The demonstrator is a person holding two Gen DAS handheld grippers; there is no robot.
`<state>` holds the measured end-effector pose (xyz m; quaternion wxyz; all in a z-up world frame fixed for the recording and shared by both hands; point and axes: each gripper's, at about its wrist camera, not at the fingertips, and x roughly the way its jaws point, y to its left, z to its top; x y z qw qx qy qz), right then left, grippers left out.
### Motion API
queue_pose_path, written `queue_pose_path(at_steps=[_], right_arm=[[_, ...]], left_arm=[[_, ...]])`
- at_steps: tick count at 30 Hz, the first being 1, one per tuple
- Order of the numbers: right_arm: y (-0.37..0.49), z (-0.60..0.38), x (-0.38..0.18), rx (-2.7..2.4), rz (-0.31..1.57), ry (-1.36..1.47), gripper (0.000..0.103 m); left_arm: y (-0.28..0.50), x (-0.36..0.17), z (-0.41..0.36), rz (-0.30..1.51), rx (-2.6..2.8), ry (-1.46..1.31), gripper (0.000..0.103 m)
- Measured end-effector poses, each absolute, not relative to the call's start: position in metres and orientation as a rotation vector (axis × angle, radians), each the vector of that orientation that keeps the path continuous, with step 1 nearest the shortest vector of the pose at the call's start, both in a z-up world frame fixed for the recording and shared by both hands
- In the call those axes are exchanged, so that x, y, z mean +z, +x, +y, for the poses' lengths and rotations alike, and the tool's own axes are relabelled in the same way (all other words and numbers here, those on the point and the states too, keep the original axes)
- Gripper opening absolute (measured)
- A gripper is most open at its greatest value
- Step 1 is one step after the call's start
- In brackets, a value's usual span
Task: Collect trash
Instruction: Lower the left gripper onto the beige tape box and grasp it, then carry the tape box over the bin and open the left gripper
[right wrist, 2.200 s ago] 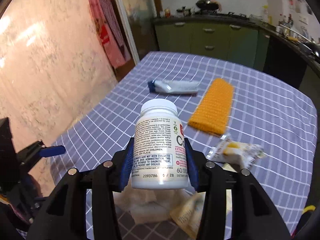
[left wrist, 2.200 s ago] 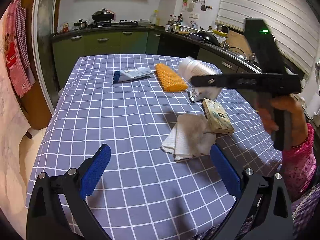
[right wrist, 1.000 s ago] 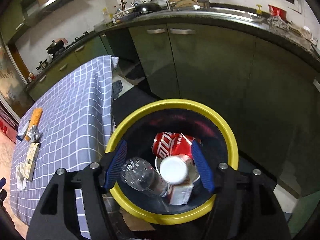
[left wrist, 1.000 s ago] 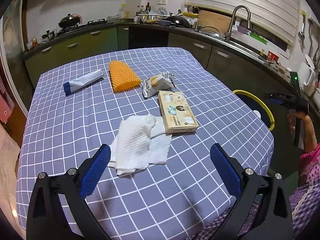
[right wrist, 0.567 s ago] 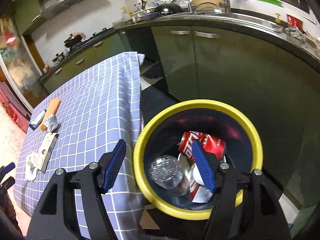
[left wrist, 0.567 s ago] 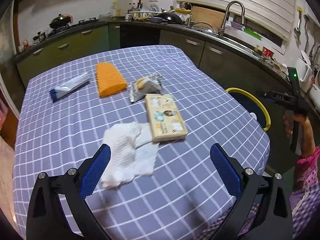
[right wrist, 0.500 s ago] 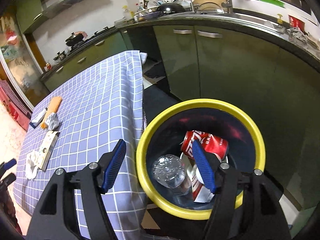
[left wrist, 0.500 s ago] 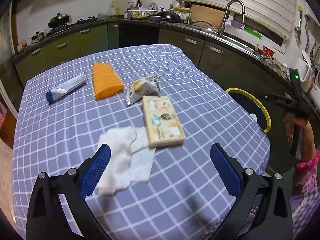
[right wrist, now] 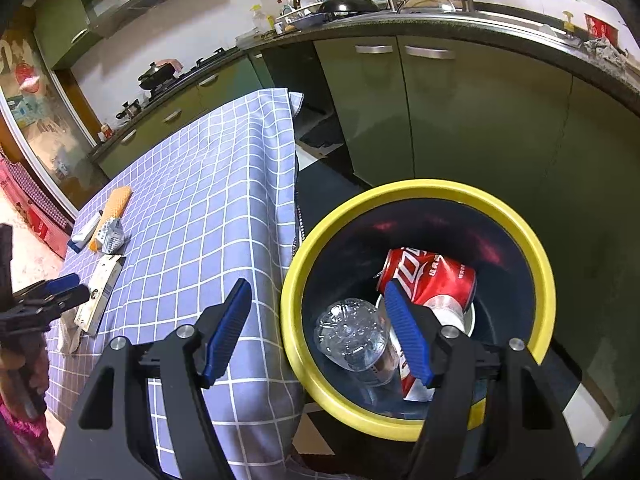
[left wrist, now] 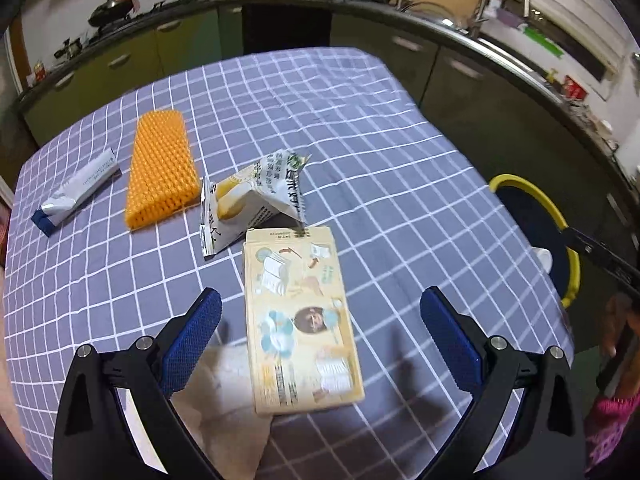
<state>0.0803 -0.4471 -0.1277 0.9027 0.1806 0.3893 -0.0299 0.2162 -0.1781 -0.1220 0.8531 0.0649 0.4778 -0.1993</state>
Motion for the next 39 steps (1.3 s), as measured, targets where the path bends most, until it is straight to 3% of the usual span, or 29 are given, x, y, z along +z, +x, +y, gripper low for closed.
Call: queue_pose_path(at_steps=[11, 18, 27, 39], right_arm=[[0.085, -0.446, -0.132, -0.028, 0.808, 0.386, 0.066], [0.085, -0.446, -0.132, -0.025, 0.808, 0.388, 0.066], [0.084, -0.445, -0.131, -0.020, 0.804, 0.388, 0.066], [0.081, -0.449, -0.131, -0.026, 0.796, 0.396, 0.066]], left_arm=[[0.241, -0.144, -0.177, 1.075, -0.358, 0.148, 0.096], [0.247, -0.146, -0.181, 1.074, -0.343, 0.184, 0.088], [0.244, -0.144, -0.181, 1.053, -0.337, 0.220, 0.062], [0.223, -0.124, -0.179, 1.056, -0.395, 0.184, 0.058]])
